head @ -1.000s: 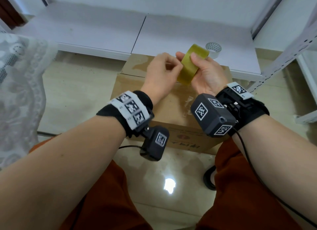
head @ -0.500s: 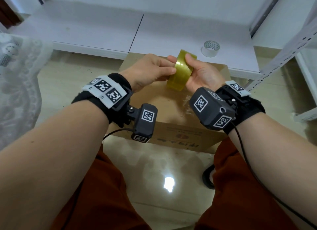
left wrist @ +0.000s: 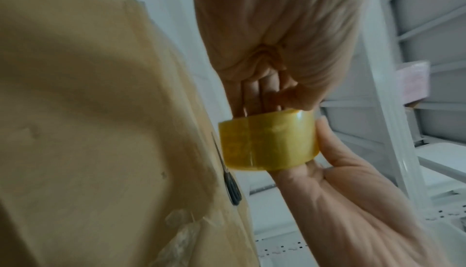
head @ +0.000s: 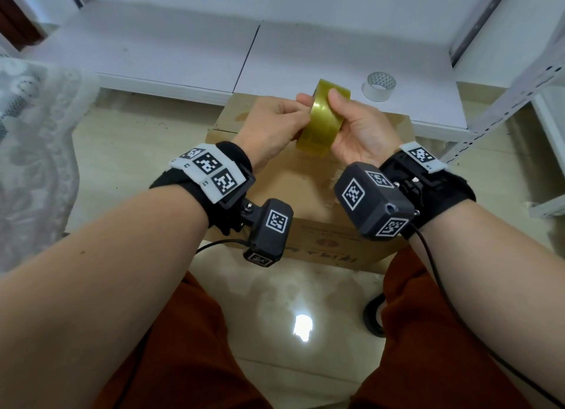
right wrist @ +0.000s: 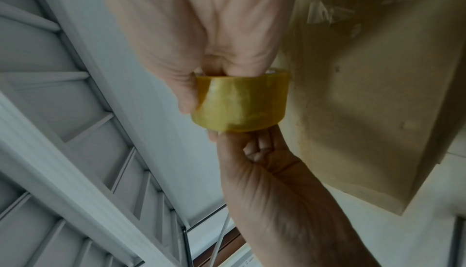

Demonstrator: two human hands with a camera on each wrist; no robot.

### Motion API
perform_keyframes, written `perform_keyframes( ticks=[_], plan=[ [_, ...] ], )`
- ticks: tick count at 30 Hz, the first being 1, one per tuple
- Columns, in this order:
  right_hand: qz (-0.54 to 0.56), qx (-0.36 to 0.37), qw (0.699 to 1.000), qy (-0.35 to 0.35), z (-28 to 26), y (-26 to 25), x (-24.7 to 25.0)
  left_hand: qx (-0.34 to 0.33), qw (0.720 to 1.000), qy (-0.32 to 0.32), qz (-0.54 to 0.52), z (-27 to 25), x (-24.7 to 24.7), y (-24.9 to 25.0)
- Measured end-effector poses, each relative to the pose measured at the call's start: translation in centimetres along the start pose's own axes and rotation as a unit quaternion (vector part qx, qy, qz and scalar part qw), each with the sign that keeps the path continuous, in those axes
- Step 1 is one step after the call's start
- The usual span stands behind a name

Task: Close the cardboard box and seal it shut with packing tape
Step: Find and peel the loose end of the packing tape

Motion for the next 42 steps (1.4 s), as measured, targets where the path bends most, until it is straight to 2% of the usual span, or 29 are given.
perform_keyframes(
  ticks=[2,5,13,17,22,31,36,42],
  plan=[
    [0.019,0.003,1.000,-0.007,-0.02,-0.04,-0.25,0.004,1.000,-0.006,-0.025,0.07,0.05,0.07],
    [0.039,0.005,0.999,-0.001,-0.05,-0.39,-0.19,0.010,0.997,-0.051,-0.063,0.09,-0.49,0.25],
    [0.004,-0.023,1.000,0.006,-0.39,-0.21,0.06,-0.019,0.995,-0.098,-0.006,0.23,-0.87,0.23],
    [-0.005,-0.019,1.000,0.012,-0.20,-0.06,0.10,-0.021,0.996,-0.078,0.033,0.08,-0.57,0.55],
    [-0.112,-0.003,0.994,0.007,0.02,0.30,0.18,-0.052,0.991,-0.035,0.120,0.14,0.07,0.59],
    [-0.113,0.006,0.994,-0.005,-0.02,0.02,-0.03,-0.058,0.994,-0.041,0.078,0.26,-0.18,0.24],
    [-0.100,0.009,0.995,0.005,-0.16,-0.30,0.09,-0.031,0.997,-0.050,0.042,0.12,-0.13,0.29],
    [-0.107,0.000,0.994,0.003,-0.21,0.07,0.09,-0.059,0.995,-0.053,0.060,0.09,-0.13,0.37]
  ],
)
Point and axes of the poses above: each hand's wrist, its own z-axis towards the middle knuckle, its own x-axis out of the back of the hand, y = z × x, the point moved 8 cm from there along z, towards the middle knuckle, and after that the axes turned 12 degrees about z, right-handed, at the moved point
